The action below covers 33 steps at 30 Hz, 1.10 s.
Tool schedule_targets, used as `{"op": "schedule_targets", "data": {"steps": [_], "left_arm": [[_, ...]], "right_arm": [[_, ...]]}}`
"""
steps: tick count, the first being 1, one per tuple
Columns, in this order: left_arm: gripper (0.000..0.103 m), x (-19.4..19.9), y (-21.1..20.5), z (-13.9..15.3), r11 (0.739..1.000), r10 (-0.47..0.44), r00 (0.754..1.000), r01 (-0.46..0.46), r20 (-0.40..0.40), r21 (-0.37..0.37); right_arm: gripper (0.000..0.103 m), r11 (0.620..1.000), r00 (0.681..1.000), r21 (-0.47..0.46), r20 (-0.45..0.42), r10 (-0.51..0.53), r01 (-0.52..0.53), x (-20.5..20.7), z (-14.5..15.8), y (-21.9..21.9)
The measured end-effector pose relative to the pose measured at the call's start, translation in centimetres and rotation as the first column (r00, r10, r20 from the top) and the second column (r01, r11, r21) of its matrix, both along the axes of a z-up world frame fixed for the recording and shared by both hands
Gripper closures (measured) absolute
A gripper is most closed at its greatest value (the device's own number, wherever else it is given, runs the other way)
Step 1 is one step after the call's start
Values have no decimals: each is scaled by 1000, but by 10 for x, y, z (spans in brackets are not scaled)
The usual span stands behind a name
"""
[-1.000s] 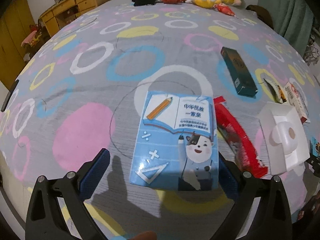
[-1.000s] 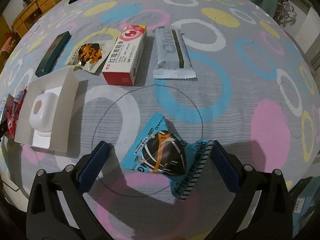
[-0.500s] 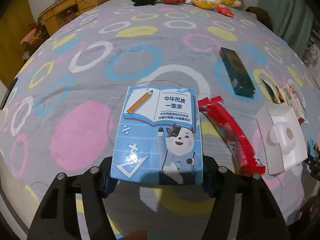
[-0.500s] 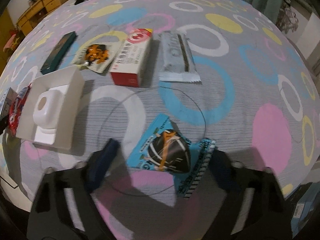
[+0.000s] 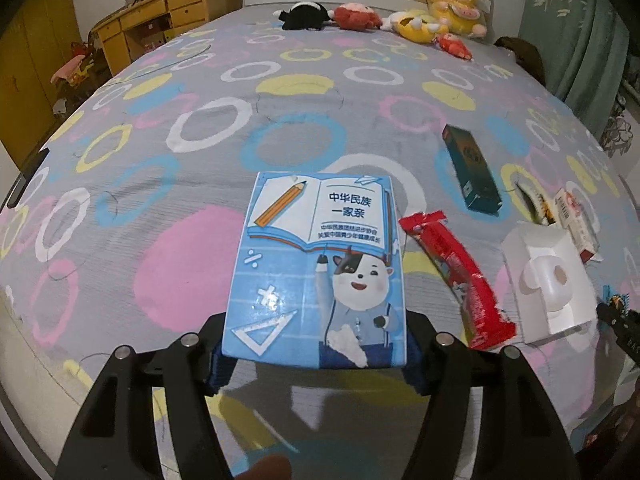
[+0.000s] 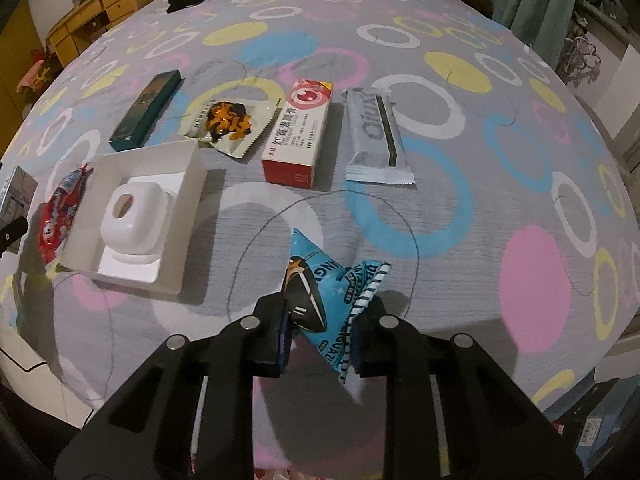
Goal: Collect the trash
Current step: 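Lift both held items and carry them toward the white plastic bag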
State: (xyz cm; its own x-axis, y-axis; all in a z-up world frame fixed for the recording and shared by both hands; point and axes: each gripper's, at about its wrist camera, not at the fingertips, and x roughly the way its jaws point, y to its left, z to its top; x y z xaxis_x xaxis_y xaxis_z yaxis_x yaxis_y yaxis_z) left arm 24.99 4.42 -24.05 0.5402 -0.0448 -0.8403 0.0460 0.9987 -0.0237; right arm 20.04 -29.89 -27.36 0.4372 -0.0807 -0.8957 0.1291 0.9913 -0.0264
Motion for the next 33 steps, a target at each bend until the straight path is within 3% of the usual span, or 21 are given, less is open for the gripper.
{"op": "schedule_targets", "data": {"steps": [12, 33], "left_arm": [[40, -34, 0, 24, 999, -31, 997, 31, 67, -10], [40, -136, -18, 45, 983, -183, 973, 178, 138, 47]], "right_arm": [[81, 999, 995, 31, 97, 26, -29, -34, 37, 18], [81, 998, 987, 39, 150, 52, -58, -141, 58, 47]]}}
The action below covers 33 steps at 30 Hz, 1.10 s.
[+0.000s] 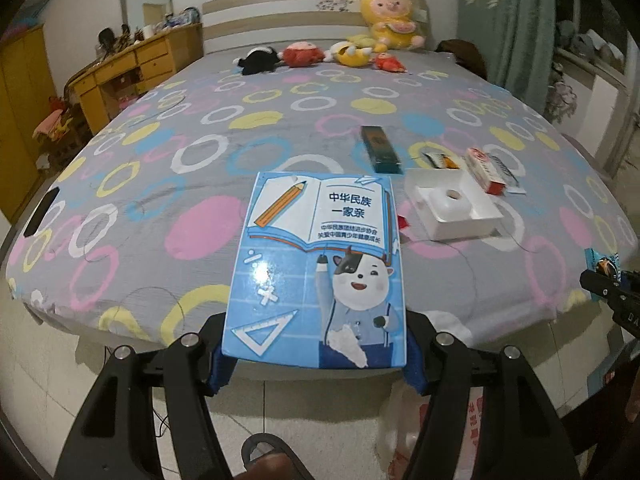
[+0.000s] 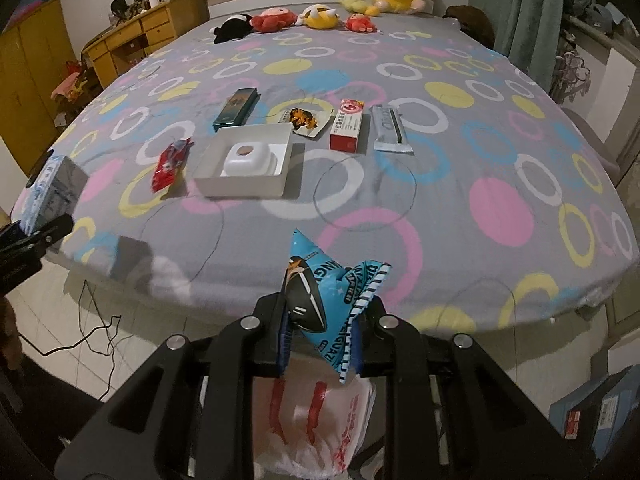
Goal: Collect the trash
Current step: 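Lift both held items and carry them toward the white plastic bag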
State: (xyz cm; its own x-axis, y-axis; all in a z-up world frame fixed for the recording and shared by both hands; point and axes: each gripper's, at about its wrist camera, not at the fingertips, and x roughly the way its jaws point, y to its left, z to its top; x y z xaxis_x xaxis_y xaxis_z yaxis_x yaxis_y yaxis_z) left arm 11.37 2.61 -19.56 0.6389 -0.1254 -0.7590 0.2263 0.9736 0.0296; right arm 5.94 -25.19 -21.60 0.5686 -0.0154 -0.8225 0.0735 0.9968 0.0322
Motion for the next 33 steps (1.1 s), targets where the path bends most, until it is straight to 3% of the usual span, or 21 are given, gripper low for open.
{"op": "schedule_targets", "data": {"steps": [10, 21, 29, 33], "left_arm": [[40, -39, -41, -20, 991, -128, 992, 128, -14, 37], [40, -64, -62, -33, 981, -182, 983, 183, -15, 62], [40, -95, -84, -55, 952, -286, 955, 293, -78, 91], [40, -103, -94, -73, 938, -323, 934, 338, -152, 82]], "right_arm": [[81, 1000, 1000, 20, -4, -8, 8, -45, -1, 12], [81, 1000, 1000, 10, -14, -4, 4, -75, -8, 14], [81, 1000, 998, 12, -62, -6, 7, -95, -34, 12], [81, 1000, 995, 16, -99, -2, 4, -100, -52, 10]]}}
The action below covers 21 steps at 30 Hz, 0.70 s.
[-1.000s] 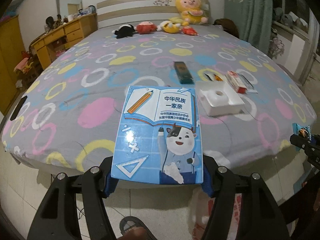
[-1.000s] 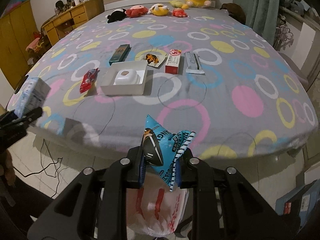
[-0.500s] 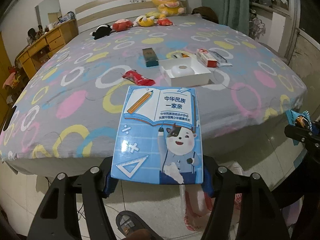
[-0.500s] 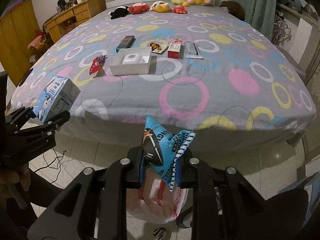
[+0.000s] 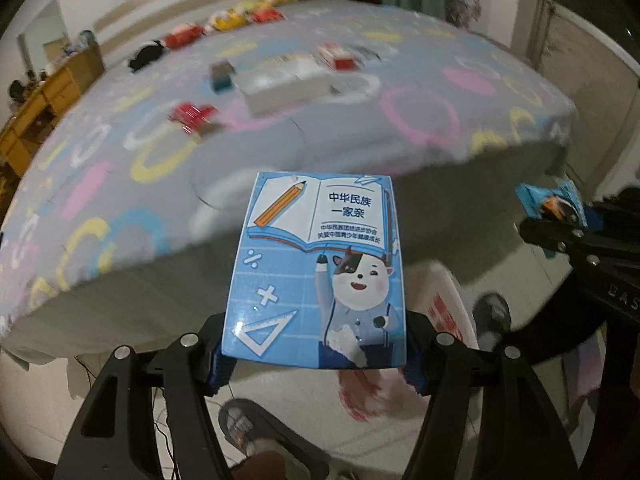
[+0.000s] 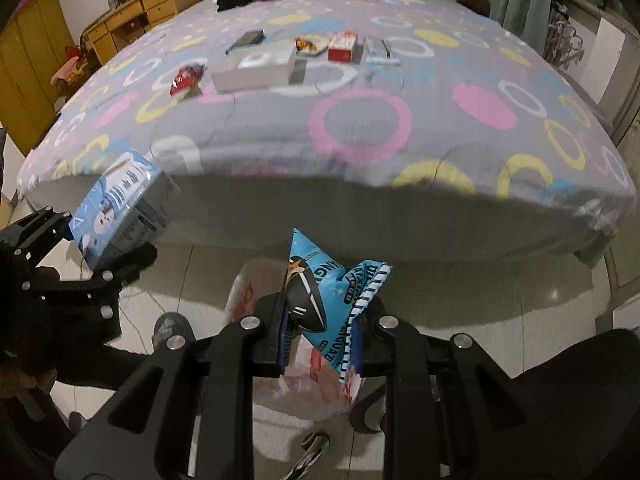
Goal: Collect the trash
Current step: 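Lift both held items and carry them toward the white plastic bag, then open both tools to drop the box and packet into the bag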
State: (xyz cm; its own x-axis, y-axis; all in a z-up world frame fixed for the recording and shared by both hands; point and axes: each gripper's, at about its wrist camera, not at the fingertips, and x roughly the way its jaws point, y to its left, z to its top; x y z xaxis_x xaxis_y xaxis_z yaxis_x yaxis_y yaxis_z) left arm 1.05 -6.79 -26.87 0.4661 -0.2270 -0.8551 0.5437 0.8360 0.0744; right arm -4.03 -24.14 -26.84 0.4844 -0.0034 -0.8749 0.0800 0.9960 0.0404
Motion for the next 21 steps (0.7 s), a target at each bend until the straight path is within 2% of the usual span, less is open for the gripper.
{"op": "schedule_targets", "data": {"steps": [7, 12, 21], "left_arm": [[40, -15, -22, -43, 992, -117, 986, 121, -120, 27], [40, -18, -30, -69, 986, -146, 976, 158, -164, 61], [39, -12, -39, -111, 982, -163, 950, 183, -266, 53]], "right_arm": [[81, 999, 997, 37, -70, -12, 14, -1, -33, -7], [81, 1000, 994, 27, -113, 5, -2, 3, -57, -5], [80, 999, 980, 42, -198, 19, -11, 12, -106, -2]]}}
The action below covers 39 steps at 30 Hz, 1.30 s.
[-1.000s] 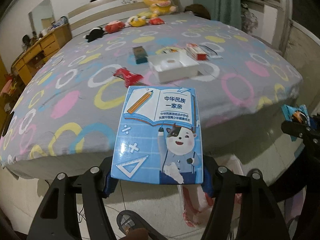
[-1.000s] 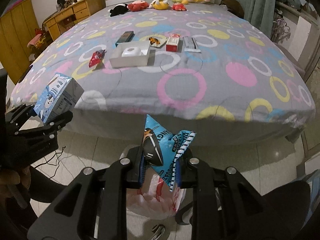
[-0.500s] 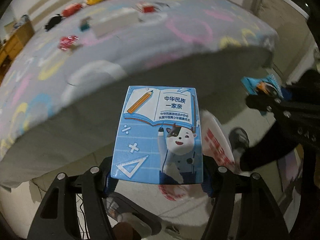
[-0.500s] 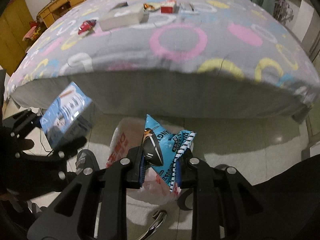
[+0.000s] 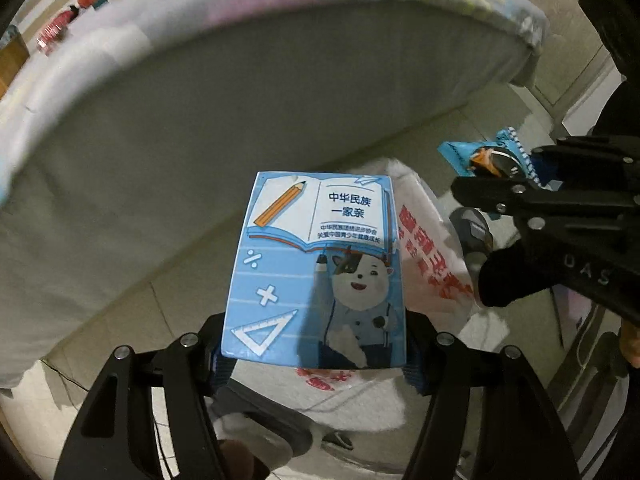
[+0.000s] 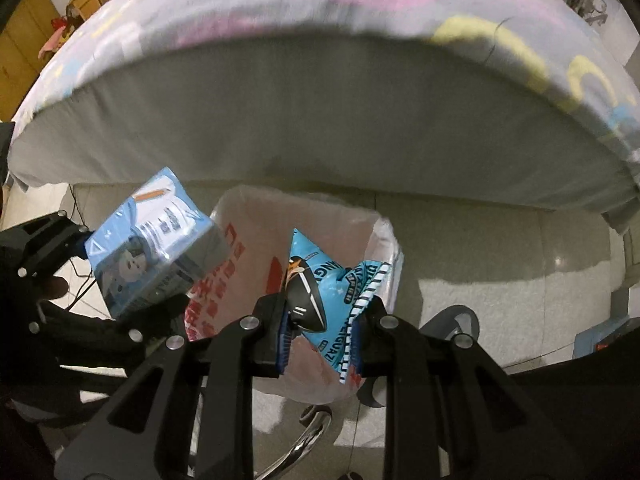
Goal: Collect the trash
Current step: 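Open both tools to drop the box and packet into the bag, then move both tools back over the bed toward the remaining items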
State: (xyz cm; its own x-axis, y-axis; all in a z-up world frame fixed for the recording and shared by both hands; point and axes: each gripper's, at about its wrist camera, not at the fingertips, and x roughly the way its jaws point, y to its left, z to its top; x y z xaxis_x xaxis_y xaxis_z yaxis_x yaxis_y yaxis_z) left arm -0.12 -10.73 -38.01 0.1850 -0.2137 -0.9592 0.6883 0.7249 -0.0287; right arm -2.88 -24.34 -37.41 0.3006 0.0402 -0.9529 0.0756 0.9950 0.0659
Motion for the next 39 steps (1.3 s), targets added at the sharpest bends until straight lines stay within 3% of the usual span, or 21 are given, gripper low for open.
{"op": "schedule_targets", "data": {"steps": [9, 19, 20, 22, 23, 24, 27, 34, 39], "left_arm": [[39, 0, -13, -45, 999, 13, 997, -10, -77, 38], [38, 3, -15, -65, 997, 1, 994, 8, -112, 81], [38, 7, -16, -61, 996, -1, 993, 11, -116, 85], [32, 7, -18, -65, 996, -6, 991, 17, -134, 87], [21, 6, -19, -65, 995, -12, 991, 24, -131, 93], [11, 4, -20, -68, 995, -18, 992, 31, -122, 100], [8, 4, -20, -67, 992, -30, 992, 44, -126, 115], [8, 2, -20, -61, 986, -49, 995, 62, -83, 156], [8, 2, -20, -53, 989, -54, 997, 60, -52, 133]], "right_arm": [[80, 999, 997, 44, -79, 20, -16, 18, -33, 3], [78, 996, 989, 81, -142, 33, -22, 27, -57, 4], [76, 996, 989, 87, -146, 29, -16, 28, -60, 3], [55, 995, 987, 100, -159, 30, -14, 32, -67, 3], [33, 994, 986, 106, -161, 29, -12, 33, -69, 2], [28, 994, 988, 106, -153, 26, -10, 33, -68, 1], [23, 995, 989, 99, -149, 20, -6, 33, -66, -1], [21, 994, 989, 104, -148, -12, 28, 31, -64, -5], [17, 993, 993, 109, -119, -22, 35, 30, -56, -7]]}}
